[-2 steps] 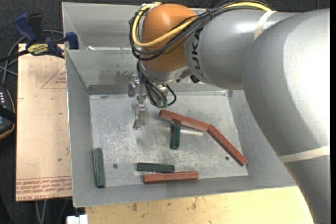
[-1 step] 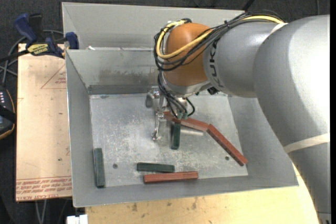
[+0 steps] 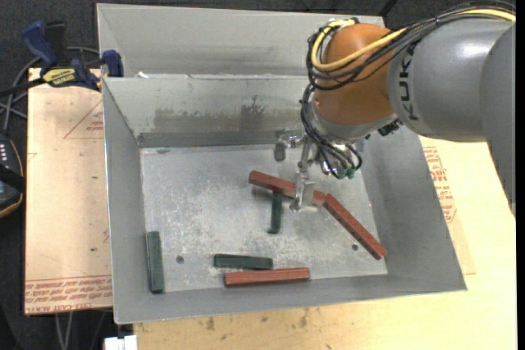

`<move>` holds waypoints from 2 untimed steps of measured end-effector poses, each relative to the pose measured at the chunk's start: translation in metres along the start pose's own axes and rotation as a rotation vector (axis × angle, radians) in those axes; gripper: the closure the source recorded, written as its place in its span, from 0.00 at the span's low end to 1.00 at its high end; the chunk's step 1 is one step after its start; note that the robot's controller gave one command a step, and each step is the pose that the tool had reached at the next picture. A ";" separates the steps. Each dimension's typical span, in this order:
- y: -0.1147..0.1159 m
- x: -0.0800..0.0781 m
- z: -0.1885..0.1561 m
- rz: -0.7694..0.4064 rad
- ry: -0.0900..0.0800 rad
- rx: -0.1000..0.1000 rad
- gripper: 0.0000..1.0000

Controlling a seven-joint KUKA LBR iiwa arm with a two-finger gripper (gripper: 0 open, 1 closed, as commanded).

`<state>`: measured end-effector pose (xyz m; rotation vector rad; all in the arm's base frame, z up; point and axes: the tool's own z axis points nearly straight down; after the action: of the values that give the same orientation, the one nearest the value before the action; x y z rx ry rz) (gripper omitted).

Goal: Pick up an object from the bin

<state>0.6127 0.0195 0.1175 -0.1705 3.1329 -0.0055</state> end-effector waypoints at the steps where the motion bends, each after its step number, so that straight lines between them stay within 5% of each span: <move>1: 0.000 0.006 0.050 0.043 0.007 -0.005 0.00; 2: -0.001 0.005 0.047 0.045 0.002 -0.005 1.00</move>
Offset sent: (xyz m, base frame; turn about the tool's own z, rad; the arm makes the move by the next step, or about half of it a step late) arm -0.0053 -0.0020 -0.0475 0.0429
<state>0.6081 0.0179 0.0704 -0.1001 3.1382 0.0026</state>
